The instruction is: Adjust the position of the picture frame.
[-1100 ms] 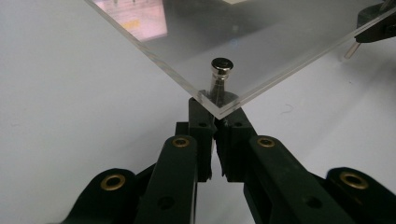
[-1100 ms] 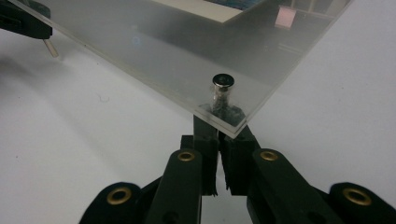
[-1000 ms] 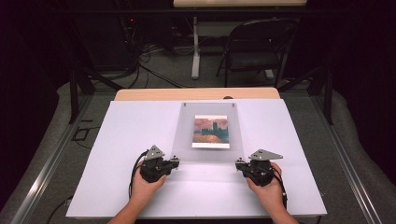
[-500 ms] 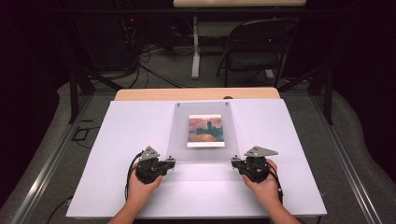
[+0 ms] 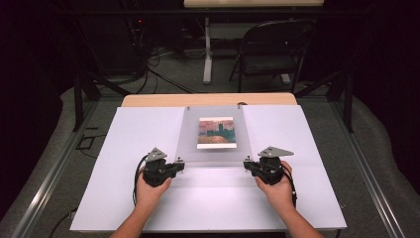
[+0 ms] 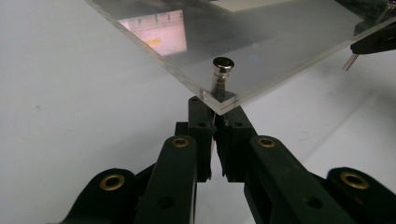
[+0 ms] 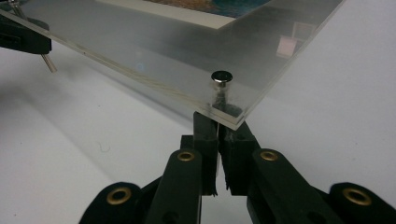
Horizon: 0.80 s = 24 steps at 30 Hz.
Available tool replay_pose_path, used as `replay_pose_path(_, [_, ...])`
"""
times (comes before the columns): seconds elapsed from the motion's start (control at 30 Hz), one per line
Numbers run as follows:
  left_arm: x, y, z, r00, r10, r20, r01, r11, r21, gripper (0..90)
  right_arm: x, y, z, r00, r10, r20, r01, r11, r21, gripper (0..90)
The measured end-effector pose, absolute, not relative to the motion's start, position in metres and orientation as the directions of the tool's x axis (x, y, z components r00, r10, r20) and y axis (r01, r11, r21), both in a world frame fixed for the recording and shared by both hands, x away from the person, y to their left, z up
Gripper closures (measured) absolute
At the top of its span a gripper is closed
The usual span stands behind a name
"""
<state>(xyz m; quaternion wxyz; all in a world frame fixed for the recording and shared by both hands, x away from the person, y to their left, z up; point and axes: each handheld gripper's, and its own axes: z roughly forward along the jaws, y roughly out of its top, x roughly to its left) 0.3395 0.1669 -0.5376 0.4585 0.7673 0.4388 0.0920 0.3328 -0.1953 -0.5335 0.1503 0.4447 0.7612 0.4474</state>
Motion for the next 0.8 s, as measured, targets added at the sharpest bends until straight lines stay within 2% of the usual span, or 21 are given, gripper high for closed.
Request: replay_pose_path(0.8, [0.3435, 0.1657, -0.5467, 0.602, 0.762, -0.24, 0.583, -0.213, 0.784, 85.1, 0.3371, -0.1936, -0.5431, -0.554, 0.818, 0.157, 0.541, 0.21, 0.815, 85.7])
